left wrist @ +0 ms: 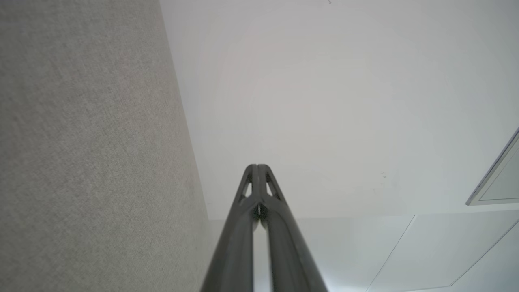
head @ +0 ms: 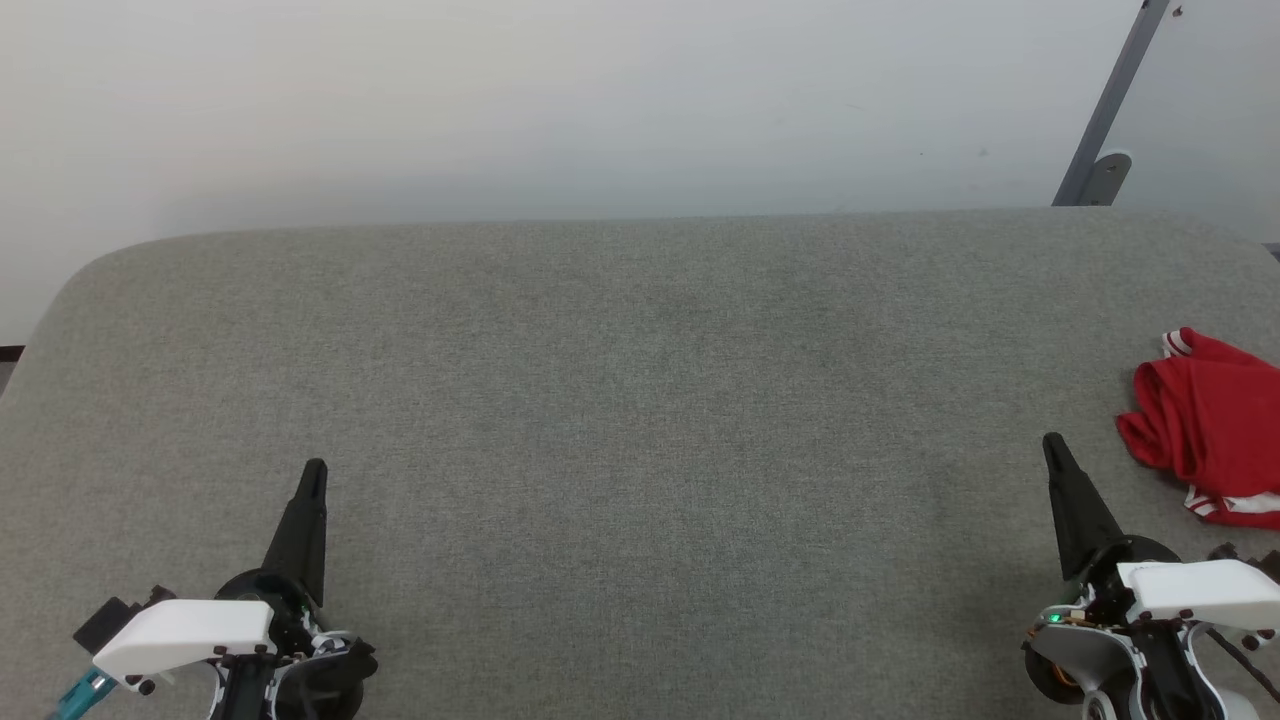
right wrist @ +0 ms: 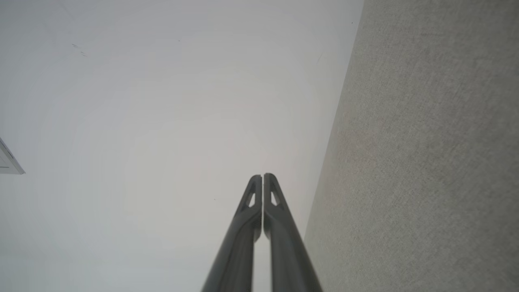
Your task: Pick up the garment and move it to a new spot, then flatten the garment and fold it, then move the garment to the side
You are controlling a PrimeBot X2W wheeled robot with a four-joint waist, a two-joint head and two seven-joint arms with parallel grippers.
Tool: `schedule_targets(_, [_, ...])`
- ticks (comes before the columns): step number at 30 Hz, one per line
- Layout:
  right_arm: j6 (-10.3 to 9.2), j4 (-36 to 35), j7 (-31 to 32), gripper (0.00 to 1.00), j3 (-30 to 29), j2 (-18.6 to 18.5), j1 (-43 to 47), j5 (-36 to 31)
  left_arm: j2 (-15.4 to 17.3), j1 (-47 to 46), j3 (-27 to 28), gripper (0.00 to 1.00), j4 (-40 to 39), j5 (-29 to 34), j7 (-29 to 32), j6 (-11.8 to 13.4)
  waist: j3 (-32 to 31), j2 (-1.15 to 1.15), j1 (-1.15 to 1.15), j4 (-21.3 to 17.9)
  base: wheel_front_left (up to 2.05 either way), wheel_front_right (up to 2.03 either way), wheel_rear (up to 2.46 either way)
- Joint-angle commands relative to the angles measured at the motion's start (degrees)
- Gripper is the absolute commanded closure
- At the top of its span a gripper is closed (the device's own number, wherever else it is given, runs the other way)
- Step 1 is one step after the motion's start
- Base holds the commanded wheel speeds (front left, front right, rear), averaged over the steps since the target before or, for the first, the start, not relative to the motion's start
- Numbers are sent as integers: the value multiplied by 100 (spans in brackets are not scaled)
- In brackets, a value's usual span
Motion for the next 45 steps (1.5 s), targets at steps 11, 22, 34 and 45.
schedule_targets(11, [0, 10, 7, 100, 13, 8, -23, 23, -18, -77, 34, 100, 2, 30, 37, 13, 0, 0, 0, 0, 0, 0, 0])
schedule_targets(22, [0, 10, 7, 100, 12, 8, -23, 23, -22, -77, 39, 100, 2, 32, 33, 13, 0, 0, 0, 0, 0, 0, 0])
schedule_targets(34, [0, 10, 7, 100, 12, 7, -23, 24, -26, -79, 46, 100, 2, 39, 41, 13, 0, 0, 0, 0, 0, 0, 0])
schedule_targets(45, [0, 10, 6, 100, 13, 7, -23, 24, -29, -79, 50, 100, 2, 46, 46, 13, 0, 0, 0, 0, 0, 0, 0])
